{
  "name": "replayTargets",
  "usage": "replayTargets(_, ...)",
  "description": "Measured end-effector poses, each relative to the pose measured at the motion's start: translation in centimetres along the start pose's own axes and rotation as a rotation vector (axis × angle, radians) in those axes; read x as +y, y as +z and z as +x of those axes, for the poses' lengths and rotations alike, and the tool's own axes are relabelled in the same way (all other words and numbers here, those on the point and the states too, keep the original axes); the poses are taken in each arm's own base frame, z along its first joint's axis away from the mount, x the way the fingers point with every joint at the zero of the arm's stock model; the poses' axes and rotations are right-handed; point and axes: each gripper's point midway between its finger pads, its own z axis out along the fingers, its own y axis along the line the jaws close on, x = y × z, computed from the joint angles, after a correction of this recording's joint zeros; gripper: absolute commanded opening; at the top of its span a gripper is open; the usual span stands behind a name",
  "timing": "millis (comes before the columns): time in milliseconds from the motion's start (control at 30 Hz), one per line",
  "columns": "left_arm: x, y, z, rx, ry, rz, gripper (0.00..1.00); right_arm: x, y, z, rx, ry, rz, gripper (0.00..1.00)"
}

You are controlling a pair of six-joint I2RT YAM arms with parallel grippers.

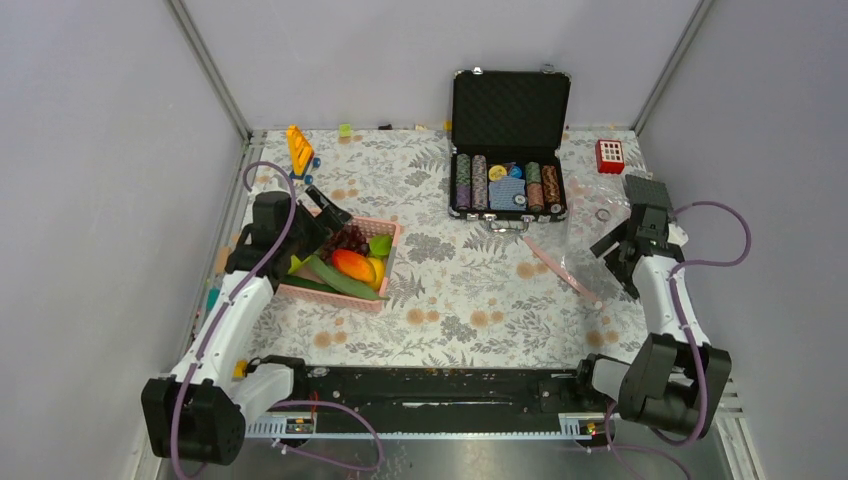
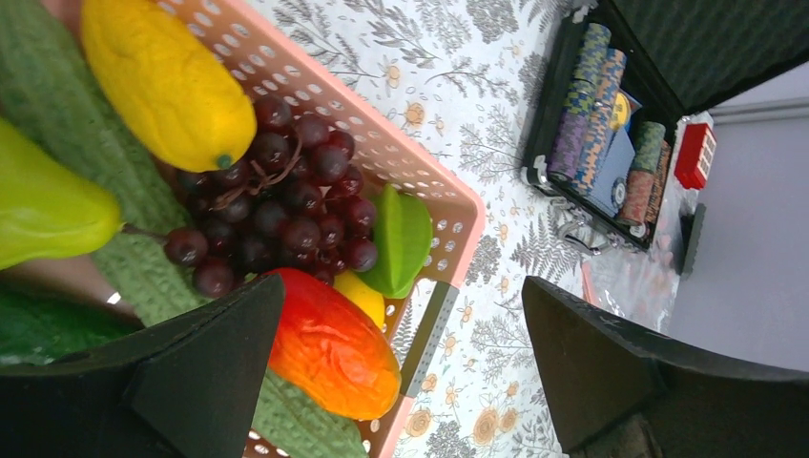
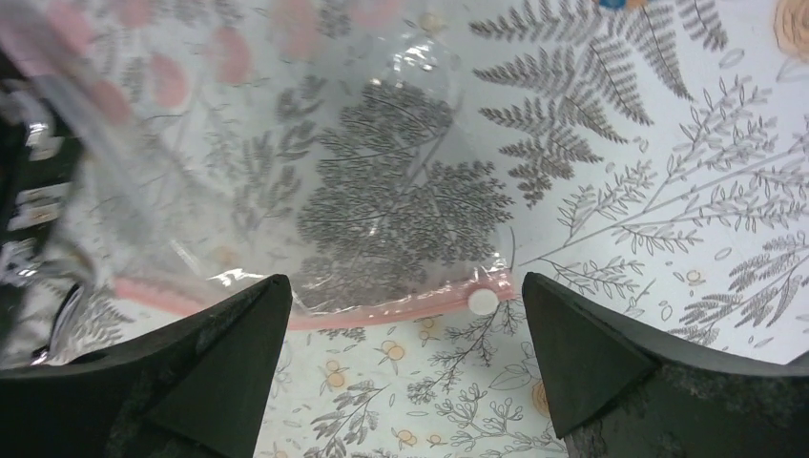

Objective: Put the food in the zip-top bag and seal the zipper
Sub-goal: Pick up the zipper food storage bag at the center of the board.

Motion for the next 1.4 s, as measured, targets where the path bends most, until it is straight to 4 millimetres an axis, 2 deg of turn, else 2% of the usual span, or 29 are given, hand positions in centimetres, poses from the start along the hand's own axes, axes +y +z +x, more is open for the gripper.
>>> replayTargets(200, -0.9, 0.8, 0.1, 0.022, 0.021, 0.050, 0.99, -2.2, 2.7, 2.3, 0.068, 0.077, 0.105, 1.00)
replayTargets(333, -1.1, 0.9, -0.2, 0.011, 0.031, 0.061, 0.99, -2.6, 4.8, 4.2, 0.124, 0.137, 0.121, 1.00)
replayTargets(433, -1.1, 0.9, -0.2, 0.010, 0.034, 0.061, 0.99, -1.5, 5.9, 4.8, 0.160, 0.164, 0.084, 1.00)
replayTargets(667, -1.1, 1.0, -0.1, 0.013, 0.034, 0.059, 0.99, 3.6, 7.2, 2.6, 0.121, 0.224, -0.142, 1.00)
replayTargets(933, -0.9, 1.2, 0.0, 0.019, 0.032, 0.054, 0.99, 7.8, 7.2, 2.5, 0.146, 0.246, -0.379, 1.00)
replayTargets(1167, -0.7, 1.4, 0.3, 0.027, 0.031, 0.051, 0.99, 9.1, 6.5, 3.5, 0.192, 0.228, -0.465, 0.95)
replayTargets(1400, -0.8, 1.5, 0.4, 0.034, 0.031, 0.056, 0.99, 10.6, 5.5, 3.9, 0.216, 0.215, -0.537, 0.97)
